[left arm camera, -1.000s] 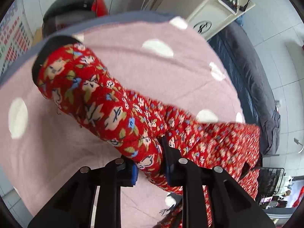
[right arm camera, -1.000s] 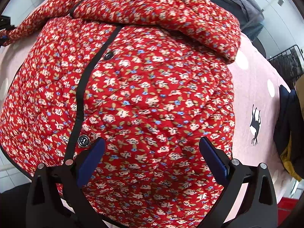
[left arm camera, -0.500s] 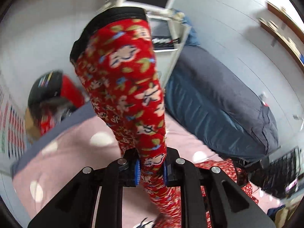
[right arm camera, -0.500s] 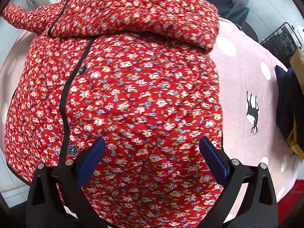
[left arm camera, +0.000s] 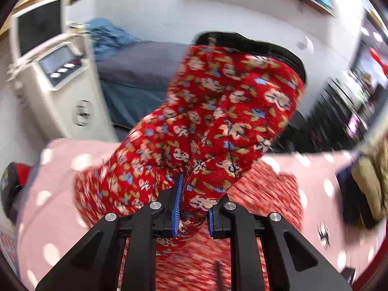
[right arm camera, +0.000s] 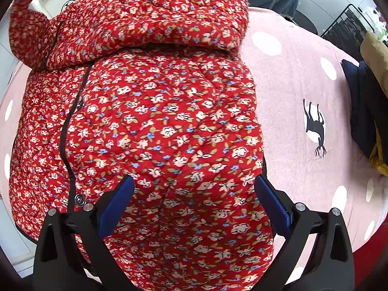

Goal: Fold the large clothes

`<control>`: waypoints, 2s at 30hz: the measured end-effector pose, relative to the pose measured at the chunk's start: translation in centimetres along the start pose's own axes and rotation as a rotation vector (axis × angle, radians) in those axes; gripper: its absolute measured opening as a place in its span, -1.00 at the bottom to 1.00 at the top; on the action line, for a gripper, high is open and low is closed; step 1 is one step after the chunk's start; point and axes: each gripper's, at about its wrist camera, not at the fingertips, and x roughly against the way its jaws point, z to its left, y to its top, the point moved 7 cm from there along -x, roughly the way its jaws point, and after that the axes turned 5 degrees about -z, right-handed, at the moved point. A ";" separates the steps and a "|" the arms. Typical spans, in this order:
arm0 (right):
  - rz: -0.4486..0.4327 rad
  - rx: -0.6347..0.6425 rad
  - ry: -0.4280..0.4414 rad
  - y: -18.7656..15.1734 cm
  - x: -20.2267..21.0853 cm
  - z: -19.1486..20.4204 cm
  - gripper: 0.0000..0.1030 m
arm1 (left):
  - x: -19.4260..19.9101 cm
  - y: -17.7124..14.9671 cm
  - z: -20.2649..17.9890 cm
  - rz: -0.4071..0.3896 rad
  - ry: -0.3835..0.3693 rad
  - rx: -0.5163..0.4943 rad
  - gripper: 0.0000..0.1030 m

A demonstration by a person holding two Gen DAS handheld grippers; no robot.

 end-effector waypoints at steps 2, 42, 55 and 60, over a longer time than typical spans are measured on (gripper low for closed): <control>0.003 -0.015 -0.001 0.0 0.0 -0.3 0.89 | -1.3 -2.0 -3.1 0.042 -0.032 -0.055 -0.69; -0.166 -0.081 0.098 12.2 -1.0 -10.2 0.89 | -2.4 -10.6 2.6 0.202 0.153 -0.104 0.71; -0.061 0.095 0.184 20.0 -7.9 -4.3 0.89 | -12.0 -10.2 3.8 0.445 0.052 -0.120 0.87; 0.005 0.053 0.167 21.2 -10.0 -4.5 0.89 | -15.0 -10.6 5.4 0.549 0.024 0.018 0.90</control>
